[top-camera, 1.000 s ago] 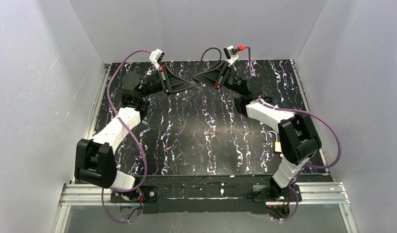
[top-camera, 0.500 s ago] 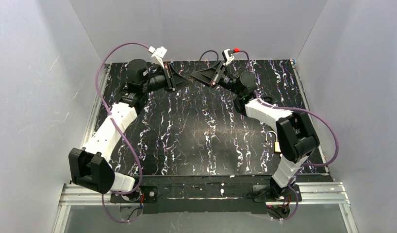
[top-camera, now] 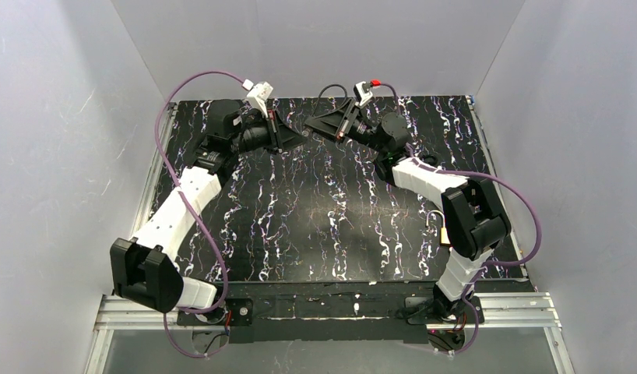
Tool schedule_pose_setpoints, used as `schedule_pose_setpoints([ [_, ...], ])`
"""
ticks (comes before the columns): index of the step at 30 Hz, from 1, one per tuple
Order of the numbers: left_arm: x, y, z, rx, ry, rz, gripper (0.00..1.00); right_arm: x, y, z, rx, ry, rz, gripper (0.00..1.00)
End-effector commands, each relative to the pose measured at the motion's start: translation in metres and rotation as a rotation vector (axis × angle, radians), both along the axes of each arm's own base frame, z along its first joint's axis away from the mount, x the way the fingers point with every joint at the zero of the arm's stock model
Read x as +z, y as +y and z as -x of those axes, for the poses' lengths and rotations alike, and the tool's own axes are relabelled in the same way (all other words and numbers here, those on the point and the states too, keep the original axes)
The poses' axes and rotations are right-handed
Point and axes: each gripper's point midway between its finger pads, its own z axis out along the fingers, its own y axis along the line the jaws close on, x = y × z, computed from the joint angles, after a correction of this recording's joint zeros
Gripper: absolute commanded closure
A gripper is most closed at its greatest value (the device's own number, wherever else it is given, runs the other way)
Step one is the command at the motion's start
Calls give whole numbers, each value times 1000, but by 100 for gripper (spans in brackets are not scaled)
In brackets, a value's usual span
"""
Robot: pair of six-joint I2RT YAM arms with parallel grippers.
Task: Lock with the key
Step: Lock the lock.
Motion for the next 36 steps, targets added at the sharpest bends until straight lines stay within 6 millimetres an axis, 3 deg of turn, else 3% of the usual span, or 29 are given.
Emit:
schedule_pose_setpoints([
  [1, 30, -20, 46, -256, 60, 230, 100, 60, -25, 0, -51, -162, -167, 99],
  [5, 33, -13, 40, -235, 89, 267, 97, 69, -32, 11, -23, -202, -205, 99],
  [7, 32, -7, 33, -196, 101, 275, 78, 72, -33, 15, -17, -219, -208, 99],
  [9, 33, -3, 29, -173, 91, 279, 66, 73, -34, 18, -14, -235, -205, 99],
  [16, 46, -3, 25, -174, 56, 301, 52, 75, -33, 26, 4, -256, -201, 99],
  [32, 60, -7, 17, -172, 19, 324, 50, 72, -12, 51, 64, -305, -166, 99],
  [34, 61, -7, 17, -172, 16, 326, 52, 72, -10, 53, 69, -306, -164, 99],
  [36, 61, -7, 18, -176, 13, 329, 61, 72, -10, 53, 68, -306, -164, 99],
])
